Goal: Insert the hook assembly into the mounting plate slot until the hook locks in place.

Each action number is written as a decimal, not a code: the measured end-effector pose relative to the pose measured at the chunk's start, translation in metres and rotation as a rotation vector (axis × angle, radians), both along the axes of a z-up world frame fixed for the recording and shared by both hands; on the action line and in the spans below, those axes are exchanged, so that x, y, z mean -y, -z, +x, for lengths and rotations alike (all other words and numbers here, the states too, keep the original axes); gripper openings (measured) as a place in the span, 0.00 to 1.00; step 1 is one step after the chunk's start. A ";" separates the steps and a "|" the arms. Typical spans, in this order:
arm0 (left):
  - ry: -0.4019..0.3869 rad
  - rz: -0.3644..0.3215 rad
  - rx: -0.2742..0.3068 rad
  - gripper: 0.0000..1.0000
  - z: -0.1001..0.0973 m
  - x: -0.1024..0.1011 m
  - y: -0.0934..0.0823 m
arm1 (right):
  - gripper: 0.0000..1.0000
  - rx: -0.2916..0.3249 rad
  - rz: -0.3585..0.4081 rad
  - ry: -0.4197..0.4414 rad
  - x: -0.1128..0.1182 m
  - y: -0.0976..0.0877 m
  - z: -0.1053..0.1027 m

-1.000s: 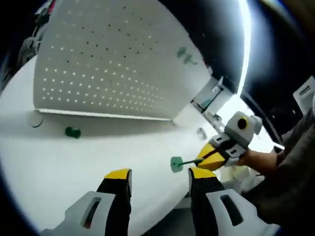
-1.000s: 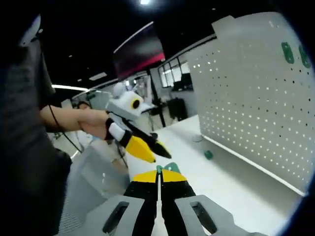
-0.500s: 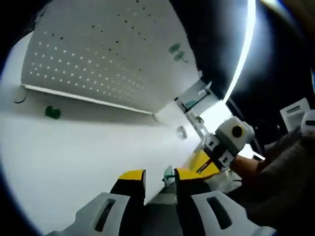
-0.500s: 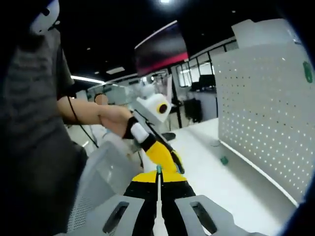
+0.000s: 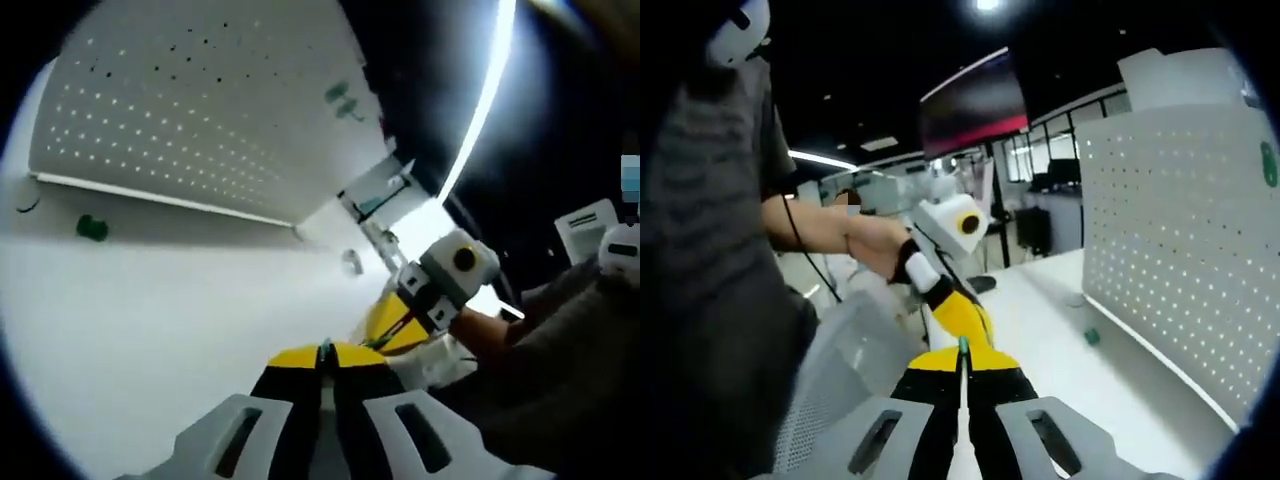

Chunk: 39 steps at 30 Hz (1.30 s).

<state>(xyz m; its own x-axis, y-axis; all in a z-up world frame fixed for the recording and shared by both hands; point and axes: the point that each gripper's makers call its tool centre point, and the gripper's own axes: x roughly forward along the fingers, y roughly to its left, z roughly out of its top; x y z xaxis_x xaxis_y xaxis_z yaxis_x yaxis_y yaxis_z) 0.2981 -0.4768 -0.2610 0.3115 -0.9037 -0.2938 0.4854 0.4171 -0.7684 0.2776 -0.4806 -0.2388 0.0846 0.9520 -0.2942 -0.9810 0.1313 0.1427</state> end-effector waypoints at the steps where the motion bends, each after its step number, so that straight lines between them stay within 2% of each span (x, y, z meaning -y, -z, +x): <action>1: -0.005 0.003 0.005 0.02 0.002 0.000 -0.001 | 0.00 0.002 -0.004 0.006 0.000 0.000 0.002; 5: -0.031 0.031 0.050 0.02 0.011 -0.001 -0.008 | 0.00 -0.001 -0.022 0.043 0.001 -0.003 0.009; 6: -0.043 0.054 0.088 0.02 0.016 -0.003 -0.011 | 0.01 0.006 -0.021 0.056 0.001 -0.004 0.012; 7: -0.055 0.067 0.124 0.01 0.021 -0.004 -0.014 | 0.02 0.035 -0.012 0.097 0.003 -0.008 0.021; 8: -0.060 0.068 0.126 0.01 0.023 -0.004 -0.019 | 0.05 0.055 -0.014 0.111 0.004 -0.010 0.024; 10: -0.087 0.096 0.151 0.01 0.031 -0.008 -0.020 | 0.09 0.048 -0.022 0.125 0.008 -0.011 0.028; 12: -0.110 0.181 0.225 0.01 0.043 -0.017 -0.018 | 0.09 0.038 -0.017 0.155 0.014 -0.016 0.036; 13: -0.124 0.196 0.239 0.01 0.047 -0.019 -0.018 | 0.09 0.033 -0.016 0.177 0.018 -0.018 0.040; 16: -0.187 0.190 0.256 0.01 0.058 -0.023 -0.022 | 0.12 0.001 -0.042 0.265 0.030 -0.017 0.054; 19: -0.236 0.216 0.295 0.01 0.068 -0.028 -0.025 | 0.15 -0.028 -0.045 0.304 0.035 -0.017 0.060; 23: -0.256 0.241 0.338 0.01 0.071 -0.029 -0.029 | 0.17 -0.184 -0.026 0.431 0.043 -0.012 0.067; 25: -0.281 0.241 0.352 0.01 0.073 -0.029 -0.033 | 0.17 -0.209 -0.007 0.450 0.042 -0.014 0.067; 29: -0.316 0.235 0.424 0.01 0.076 -0.027 -0.049 | 0.23 -0.237 0.029 0.504 0.036 -0.019 0.069; 30: -0.320 0.241 0.445 0.01 0.076 -0.026 -0.053 | 0.24 -0.242 0.051 0.513 0.034 -0.022 0.069; 31: -0.321 0.251 0.475 0.01 0.076 -0.025 -0.057 | 0.25 -0.284 0.082 0.535 0.030 -0.025 0.069; 33: -0.315 0.246 0.495 0.01 0.074 -0.020 -0.063 | 0.24 -0.320 0.131 0.553 0.026 -0.030 0.071; 35: -0.323 0.222 0.500 0.01 0.074 -0.017 -0.068 | 0.23 -0.418 0.215 0.575 0.020 -0.036 0.072; 37: -0.353 0.162 0.497 0.01 0.075 -0.014 -0.077 | 0.21 -0.509 0.311 0.587 0.015 -0.045 0.075; 38: -0.353 0.164 0.505 0.01 0.075 -0.014 -0.078 | 0.21 -0.559 0.354 0.603 0.015 -0.048 0.077; 39: -0.353 0.163 0.515 0.01 0.074 -0.013 -0.080 | 0.20 -0.579 0.370 0.602 0.014 -0.048 0.078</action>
